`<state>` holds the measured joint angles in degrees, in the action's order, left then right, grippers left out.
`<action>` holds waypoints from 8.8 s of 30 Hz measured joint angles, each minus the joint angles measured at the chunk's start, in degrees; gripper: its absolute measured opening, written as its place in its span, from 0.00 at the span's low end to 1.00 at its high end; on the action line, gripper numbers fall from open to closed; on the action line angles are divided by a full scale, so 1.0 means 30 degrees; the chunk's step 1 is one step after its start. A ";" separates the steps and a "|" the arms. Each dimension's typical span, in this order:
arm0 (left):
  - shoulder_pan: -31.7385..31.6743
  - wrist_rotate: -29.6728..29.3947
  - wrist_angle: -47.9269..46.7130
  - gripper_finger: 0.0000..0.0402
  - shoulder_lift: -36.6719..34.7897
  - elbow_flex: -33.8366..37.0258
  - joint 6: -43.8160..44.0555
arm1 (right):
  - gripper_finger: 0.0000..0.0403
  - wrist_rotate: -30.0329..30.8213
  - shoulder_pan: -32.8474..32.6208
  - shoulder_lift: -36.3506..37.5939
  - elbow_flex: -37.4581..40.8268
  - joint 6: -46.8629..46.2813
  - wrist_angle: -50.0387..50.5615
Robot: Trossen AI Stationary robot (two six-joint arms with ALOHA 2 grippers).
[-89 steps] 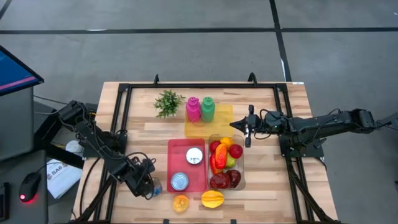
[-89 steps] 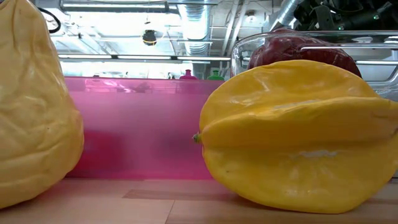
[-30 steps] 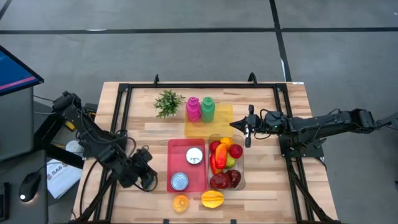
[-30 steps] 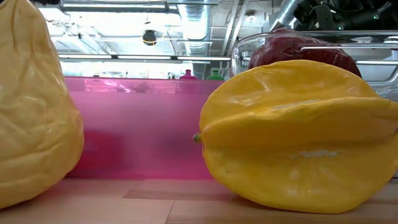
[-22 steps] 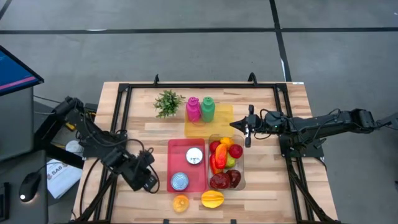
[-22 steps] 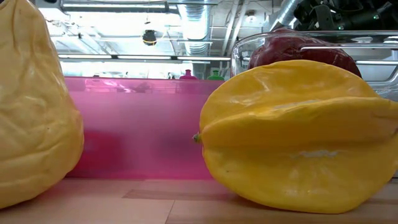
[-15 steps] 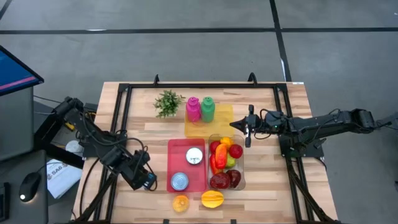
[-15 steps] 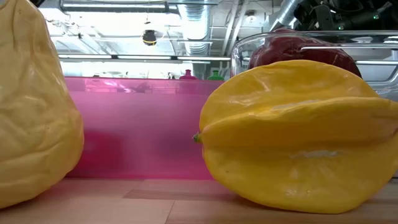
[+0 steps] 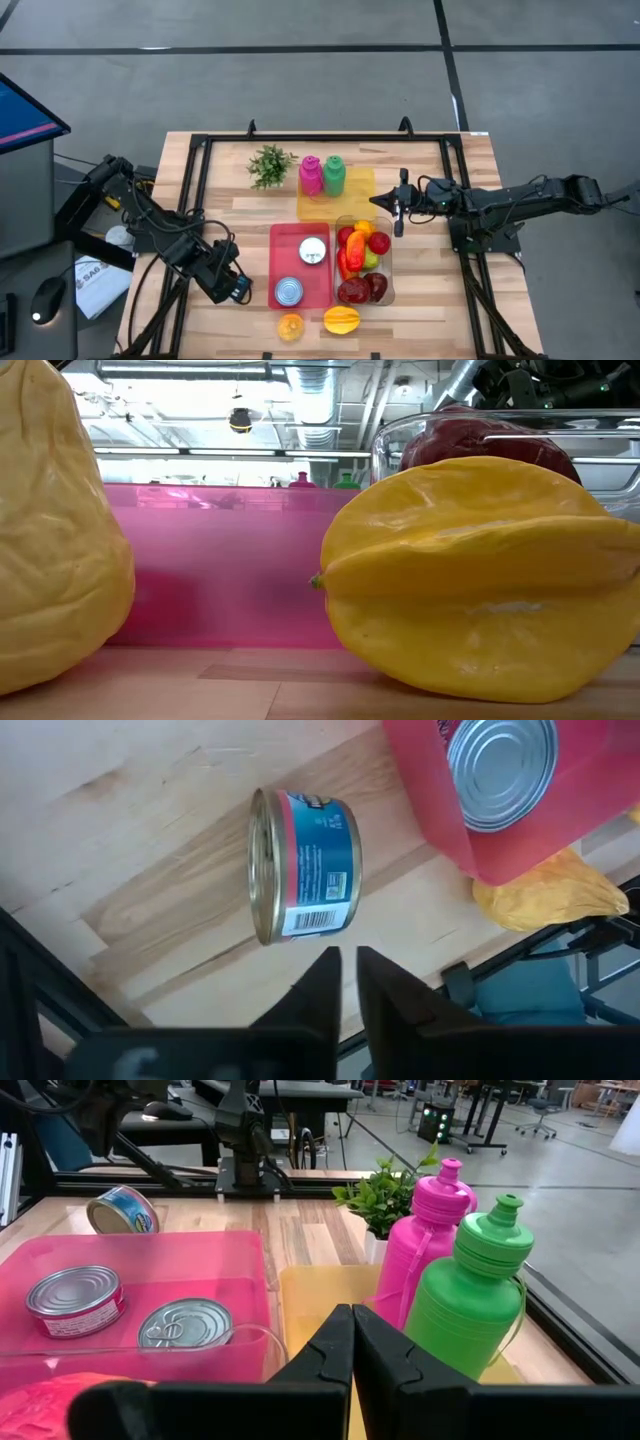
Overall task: Pick & Place Food Item
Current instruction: Put the blue and pink tuna can into the red bin, then put the pear into the transparent bin
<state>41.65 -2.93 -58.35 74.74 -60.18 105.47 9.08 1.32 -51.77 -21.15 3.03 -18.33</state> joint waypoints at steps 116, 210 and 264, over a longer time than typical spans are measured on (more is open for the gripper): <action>0.1384 0.5965 0.8837 0.90 -0.0666 1.1030 -0.1967 | 0.00 -0.0003 -0.0022 0.0000 -0.0007 -0.0007 -0.0044; -0.9238 -0.6307 3.4255 0.40 0.7583 0.8568 -1.5074 | 0.00 0.0000 -0.0007 -0.0007 -0.0007 0.0153 -0.0197; -0.4605 -0.7363 2.6293 0.33 -0.1698 0.8568 -3.0244 | 0.00 0.0000 -0.0015 -0.0007 -0.0007 0.0160 -0.0226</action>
<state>27.83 -25.02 20.53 69.65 -34.48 14.74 9.08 1.28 -51.79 -21.17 3.51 -19.00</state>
